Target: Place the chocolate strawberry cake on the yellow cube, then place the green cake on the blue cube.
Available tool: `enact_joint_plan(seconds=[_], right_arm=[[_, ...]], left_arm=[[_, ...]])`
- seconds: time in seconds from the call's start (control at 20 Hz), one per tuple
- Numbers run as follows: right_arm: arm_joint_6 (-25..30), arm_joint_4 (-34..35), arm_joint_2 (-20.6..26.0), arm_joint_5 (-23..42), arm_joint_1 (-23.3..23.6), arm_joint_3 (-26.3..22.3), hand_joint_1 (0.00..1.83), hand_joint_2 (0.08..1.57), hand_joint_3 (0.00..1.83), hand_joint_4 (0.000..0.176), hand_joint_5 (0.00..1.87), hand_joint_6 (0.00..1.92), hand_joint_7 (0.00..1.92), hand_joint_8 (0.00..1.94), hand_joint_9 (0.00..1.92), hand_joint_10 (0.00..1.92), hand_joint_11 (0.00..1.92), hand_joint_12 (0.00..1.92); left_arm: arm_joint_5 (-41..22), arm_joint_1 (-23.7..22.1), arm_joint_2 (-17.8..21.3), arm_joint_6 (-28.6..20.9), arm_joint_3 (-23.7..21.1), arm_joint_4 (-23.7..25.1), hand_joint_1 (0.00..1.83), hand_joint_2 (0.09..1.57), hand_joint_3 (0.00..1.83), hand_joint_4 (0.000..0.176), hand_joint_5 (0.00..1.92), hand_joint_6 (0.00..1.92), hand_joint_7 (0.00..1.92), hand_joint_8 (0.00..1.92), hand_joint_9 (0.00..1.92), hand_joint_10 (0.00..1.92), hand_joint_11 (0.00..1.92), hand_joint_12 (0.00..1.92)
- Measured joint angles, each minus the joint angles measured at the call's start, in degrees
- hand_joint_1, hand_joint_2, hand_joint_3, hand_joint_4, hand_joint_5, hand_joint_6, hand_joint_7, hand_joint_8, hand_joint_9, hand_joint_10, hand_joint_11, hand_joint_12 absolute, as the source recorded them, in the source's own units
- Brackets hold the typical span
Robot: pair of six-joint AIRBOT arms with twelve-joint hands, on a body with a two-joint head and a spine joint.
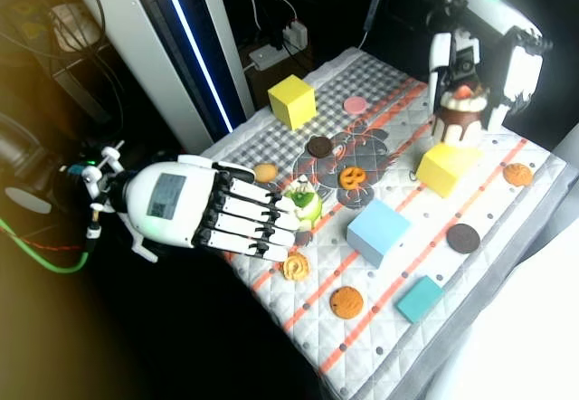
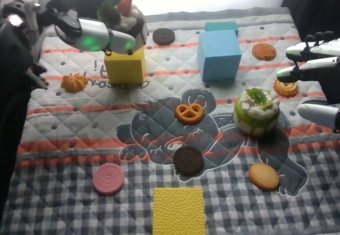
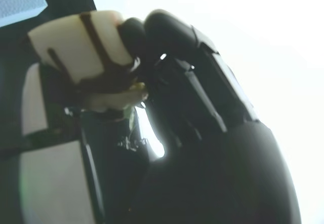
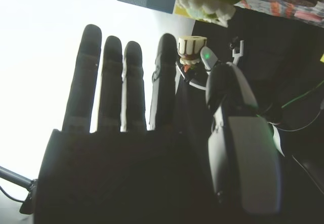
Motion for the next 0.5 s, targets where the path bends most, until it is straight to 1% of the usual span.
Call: enact_joint_plan(seconds=[0.05,0.1,0.15,0.2,0.25,0.3,0.35,0.4,0.45,0.5], right_arm=[[0.00,-0.02,-0.15,-0.02,0.00,0.00,0.40,1.27,0.00,0.064,0.65,0.00,0.41,0.00,0.37,0.00,0.39,0.09],[0.00,0.00,-0.24,-0.04,0.00,0.11,0.39,1.28,0.00,0.069,0.65,0.00,0.41,0.00,0.37,0.00,0.39,0.09],[0.00,-0.02,-0.26,-0.15,0.00,0.11,0.43,1.28,0.00,0.077,0.64,0.00,0.39,0.00,0.37,0.00,0.39,0.09],[0.00,-0.04,-0.26,0.00,0.00,0.11,0.47,1.28,0.00,0.084,0.64,0.00,0.39,0.00,0.36,0.00,0.38,0.08],[0.00,-0.02,-0.26,0.00,0.00,0.13,0.49,1.28,0.00,0.090,0.64,0.00,0.39,0.00,0.36,0.00,0.38,0.08],[0.00,-0.17,-0.37,-0.04,0.00,0.46,0.53,1.28,0.00,0.082,0.64,0.00,0.39,0.00,0.37,0.00,0.38,0.09],[0.00,0.07,-0.37,-0.13,0.02,0.46,0.52,1.28,0.00,0.082,0.64,0.00,0.39,0.00,0.37,0.00,0.40,0.09],[0.00,0.17,-0.37,-0.04,0.02,0.46,0.55,1.28,0.00,0.074,0.64,0.00,0.38,0.00,0.36,0.00,0.39,0.09],[0.00,0.15,-0.37,-0.04,0.02,0.46,0.55,1.28,0.00,0.071,0.64,0.00,0.38,0.00,0.37,0.00,0.39,0.09],[0.00,0.07,-0.42,0.00,0.02,0.46,0.57,1.28,0.00,0.068,0.64,0.00,0.40,0.00,0.38,0.00,0.40,0.09]], left_arm=[[0.90,-0.02,-0.07,0.00,0.17,-0.20,1.11,1.04,0.00,0.046,1.15,0.68,1.37,0.01,1.20,0.56,0.91,1.38],[1.25,-0.02,-0.31,0.00,0.66,-0.24,1.01,1.00,0.00,0.000,1.07,0.28,1.36,0.00,1.20,0.59,0.89,1.41],[1.46,-0.04,-0.55,-0.02,1.20,-0.63,1.09,1.01,0.01,0.026,1.18,0.52,1.36,0.00,1.16,0.62,0.85,1.42],[1.84,-0.04,-0.70,-0.02,1.84,-0.96,1.10,1.02,0.00,0.080,1.19,0.60,1.38,0.01,1.15,0.73,0.87,1.47],[2.01,-0.04,-0.74,0.02,2.14,-1.11,1.09,1.02,0.00,0.115,1.18,0.63,1.37,0.00,1.10,0.77,0.84,1.49],[2.27,-0.07,-0.94,0.02,2.54,-1.40,1.09,1.03,0.00,0.103,1.18,0.65,1.36,0.00,1.08,0.78,0.84,1.46],[2.51,-0.09,-1.25,0.02,2.78,-1.73,1.09,1.03,0.00,0.098,1.17,0.65,1.35,0.00,1.08,0.77,0.84,1.43],[2.80,-0.09,-1.27,0.02,2.78,-1.64,1.08,1.03,0.00,0.118,1.16,0.68,1.34,0.00,1.08,0.75,0.82,1.41],[3.21,-0.20,-1.38,0.04,2.78,-1.64,1.09,1.03,0.00,0.104,1.16,0.68,1.35,0.00,1.12,0.77,0.88,1.47],[3.48,-0.24,-1.44,0.02,2.84,-1.31,1.09,1.03,0.00,0.092,1.16,0.67,1.37,0.01,1.10,0.81,0.83,1.53]])
